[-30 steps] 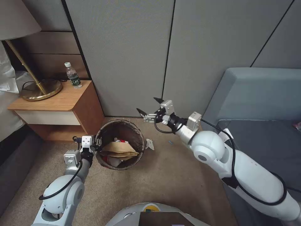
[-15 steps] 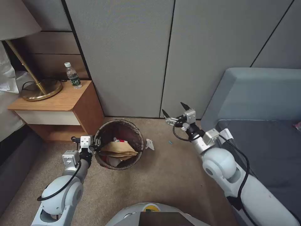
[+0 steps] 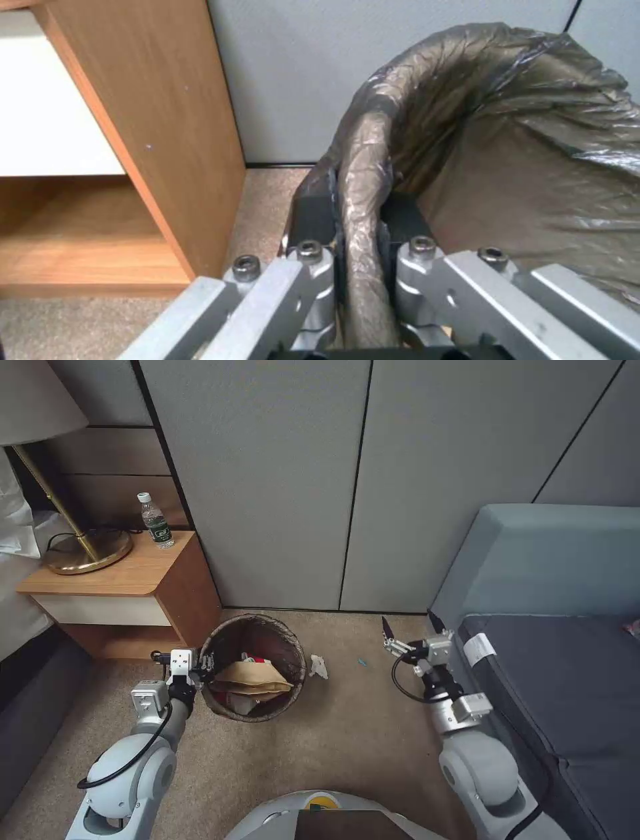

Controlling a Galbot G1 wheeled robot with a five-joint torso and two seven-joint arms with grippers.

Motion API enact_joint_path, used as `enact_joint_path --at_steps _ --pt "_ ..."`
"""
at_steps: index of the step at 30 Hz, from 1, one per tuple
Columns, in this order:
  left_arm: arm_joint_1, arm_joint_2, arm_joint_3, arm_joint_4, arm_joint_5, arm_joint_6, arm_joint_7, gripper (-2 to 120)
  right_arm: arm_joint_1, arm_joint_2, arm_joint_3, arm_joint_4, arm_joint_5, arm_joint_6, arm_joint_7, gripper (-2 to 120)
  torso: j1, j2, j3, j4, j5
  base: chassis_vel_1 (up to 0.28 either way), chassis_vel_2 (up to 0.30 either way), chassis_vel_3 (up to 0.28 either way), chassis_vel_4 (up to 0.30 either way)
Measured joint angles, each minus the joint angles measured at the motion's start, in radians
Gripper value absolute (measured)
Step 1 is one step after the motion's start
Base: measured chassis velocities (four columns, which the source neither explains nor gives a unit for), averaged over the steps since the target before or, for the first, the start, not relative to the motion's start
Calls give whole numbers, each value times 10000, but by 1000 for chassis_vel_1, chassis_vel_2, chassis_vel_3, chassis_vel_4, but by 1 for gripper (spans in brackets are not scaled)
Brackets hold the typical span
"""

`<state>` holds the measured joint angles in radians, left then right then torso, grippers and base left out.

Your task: Pick up the trash bin, then pick up the garbage from the floor and place it into the trash bin.

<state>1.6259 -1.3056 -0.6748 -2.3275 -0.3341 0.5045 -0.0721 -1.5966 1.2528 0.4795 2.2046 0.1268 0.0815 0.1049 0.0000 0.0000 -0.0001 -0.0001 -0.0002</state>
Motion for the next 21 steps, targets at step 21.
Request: enact_joint_path --at_steps 21 --pt "22 -2 -32 -52 21 42 2 5 -625 855 208 -94 -605 438 117 100 0 0 1 0 1 0 0 0 0"
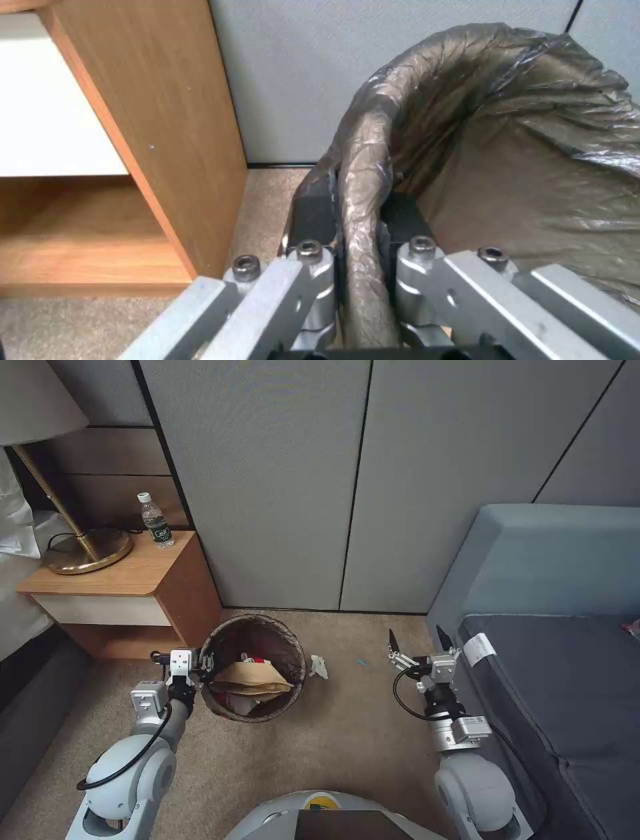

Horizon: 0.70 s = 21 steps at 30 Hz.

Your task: Pick up the trash bin, then pick up the garbage from the floor and place it into the trash bin.

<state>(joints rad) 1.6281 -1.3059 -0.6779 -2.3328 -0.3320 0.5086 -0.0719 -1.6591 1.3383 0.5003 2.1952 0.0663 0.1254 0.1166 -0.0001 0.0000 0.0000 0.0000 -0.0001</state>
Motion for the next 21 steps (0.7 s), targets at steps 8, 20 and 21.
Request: enact_joint_path --at_steps 8,20,21 --pt "-25 0 -7 37 -5 17 8 5 61 -81 1 -40 89 -37 49 100 0 0 0 0 0 0 0 0 0" --pt "-32 2 -14 58 -4 18 20 5 107 -143 25 -69 197 -80 94 100 1 0 0 0 1 4 5 8 5" --pt "-35 -1 -14 62 -4 18 22 5 108 -153 27 -69 202 -82 95 100 1 0 0 0 1 0 0 0 0"
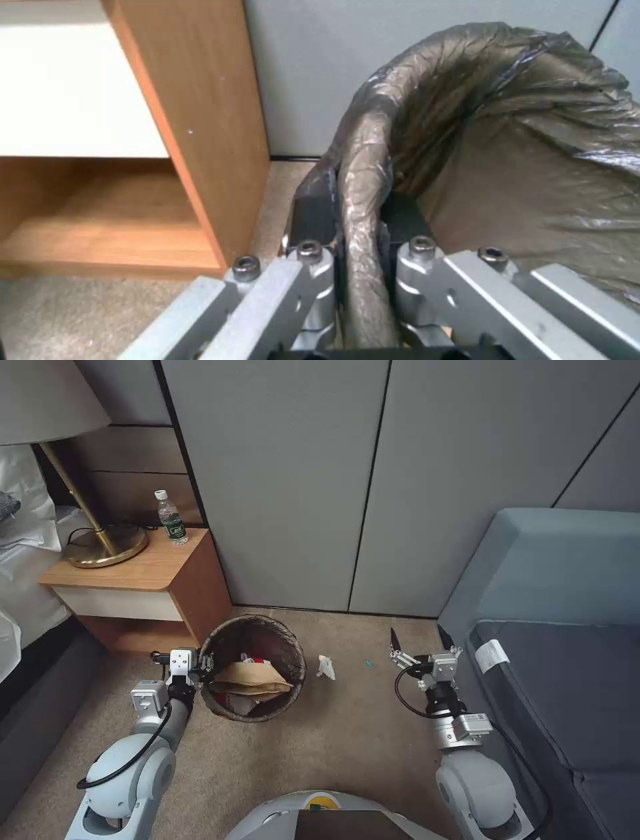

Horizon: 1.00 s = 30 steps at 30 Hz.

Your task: Pick up the trash bin, then pick up the garbage from the floor and place it into the trash bin.

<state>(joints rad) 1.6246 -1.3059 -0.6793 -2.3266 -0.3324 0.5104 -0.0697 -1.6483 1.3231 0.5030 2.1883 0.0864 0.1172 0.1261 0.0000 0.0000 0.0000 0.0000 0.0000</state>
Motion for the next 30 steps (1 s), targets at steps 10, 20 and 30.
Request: enact_joint_path --at_steps 10,20,30 --pt "0 -16 8 12 13 -2 5 5 10 -12 2 -1 42 -29 9 100 0 0 0 0 0 0 0 0 0" --pt "-9 -16 15 16 15 -8 12 5 17 -24 10 3 84 -68 35 100 0 0 0 0 0 0 0 0 0" --pt "1 -18 11 17 18 -35 19 5 16 -29 13 21 139 -106 47 100 0 0 0 1 0 0 0 0 0"
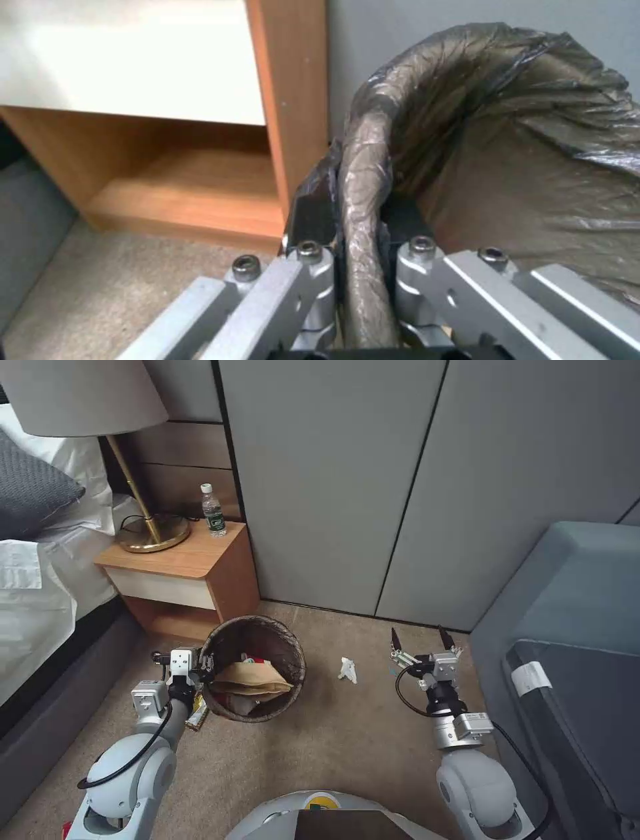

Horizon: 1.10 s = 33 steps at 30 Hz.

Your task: Pick up the trash bin, then pick up the garbage from the floor and place it into the trash bin.

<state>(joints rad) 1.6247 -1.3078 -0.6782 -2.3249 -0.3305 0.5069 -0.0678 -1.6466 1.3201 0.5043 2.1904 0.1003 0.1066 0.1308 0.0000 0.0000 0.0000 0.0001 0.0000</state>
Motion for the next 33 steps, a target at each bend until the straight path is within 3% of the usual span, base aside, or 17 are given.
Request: enact_joint_path --at_steps 8,17,21,33 --pt "11 12 0 -5 12 -19 -1 5 34 -311 -8 -23 396 -309 -34 100 0 -1 0 -3 0 0 0 0 0" --pt "85 20 -21 -133 7 -41 -12 5 599 -1321 -187 -357 1608 -1600 62 100 0 -1 0 -1 1 0 0 0 0" --pt "133 7 -21 -250 10 -45 -18 5 1290 -1927 -566 -832 2346 -2305 262 100 0 -1 0 0 1 0 0 0 0" --pt "196 -21 -83 -424 10 -46 -41 5 2813 -2501 -2141 -1895 3874 -3465 710 100 0 -1 1 0 0 0 0 0 0"
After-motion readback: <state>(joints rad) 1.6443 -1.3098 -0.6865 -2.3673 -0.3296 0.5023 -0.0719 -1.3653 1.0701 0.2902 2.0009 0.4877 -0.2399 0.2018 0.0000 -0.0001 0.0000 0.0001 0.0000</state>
